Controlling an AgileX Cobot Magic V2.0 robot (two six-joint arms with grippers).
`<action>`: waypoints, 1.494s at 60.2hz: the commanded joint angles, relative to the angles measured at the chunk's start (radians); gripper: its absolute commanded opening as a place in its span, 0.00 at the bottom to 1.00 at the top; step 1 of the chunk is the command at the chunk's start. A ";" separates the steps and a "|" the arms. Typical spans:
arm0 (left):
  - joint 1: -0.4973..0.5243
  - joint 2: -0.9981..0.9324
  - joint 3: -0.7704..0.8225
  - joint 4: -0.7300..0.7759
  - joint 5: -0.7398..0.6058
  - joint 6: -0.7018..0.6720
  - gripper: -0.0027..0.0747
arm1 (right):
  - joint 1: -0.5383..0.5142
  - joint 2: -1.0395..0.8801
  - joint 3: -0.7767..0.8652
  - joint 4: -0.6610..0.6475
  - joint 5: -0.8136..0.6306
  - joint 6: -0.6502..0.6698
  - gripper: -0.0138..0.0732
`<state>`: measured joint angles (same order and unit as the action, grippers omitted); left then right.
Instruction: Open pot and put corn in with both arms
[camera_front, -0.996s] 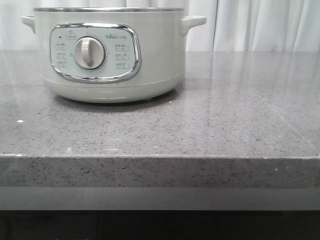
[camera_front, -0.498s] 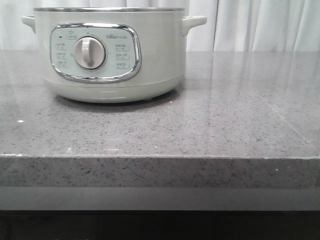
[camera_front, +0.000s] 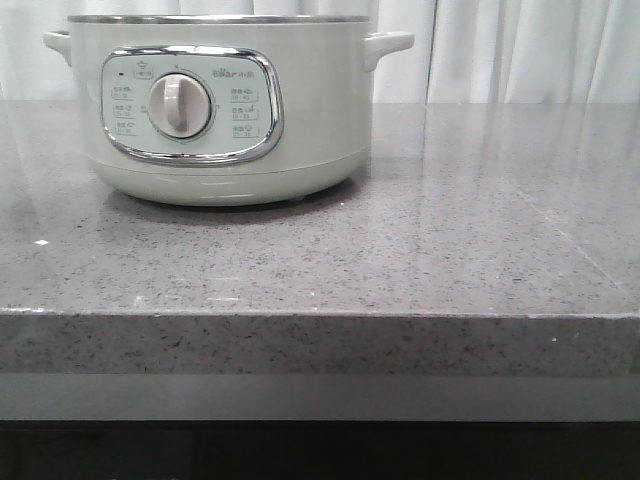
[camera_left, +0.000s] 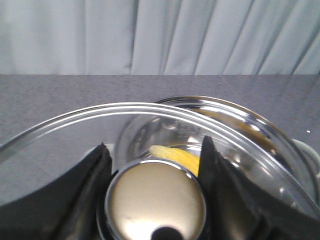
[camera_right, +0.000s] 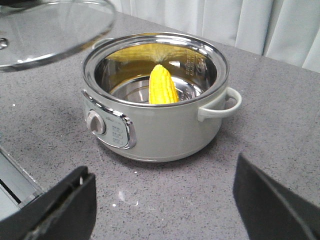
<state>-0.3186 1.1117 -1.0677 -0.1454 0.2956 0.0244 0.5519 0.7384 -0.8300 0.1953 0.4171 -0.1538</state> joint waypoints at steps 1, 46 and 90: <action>-0.050 0.041 -0.107 0.003 -0.166 0.000 0.44 | 0.000 -0.007 -0.026 0.007 -0.070 -0.001 0.83; -0.129 0.417 -0.408 -0.037 -0.185 0.000 0.44 | 0.000 -0.007 -0.026 0.007 -0.070 -0.001 0.83; -0.163 0.490 -0.408 0.013 -0.260 0.000 0.44 | 0.000 -0.007 -0.026 0.007 -0.069 -0.001 0.83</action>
<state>-0.4762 1.6496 -1.4292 -0.1303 0.1862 0.0244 0.5519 0.7384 -0.8300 0.1953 0.4189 -0.1538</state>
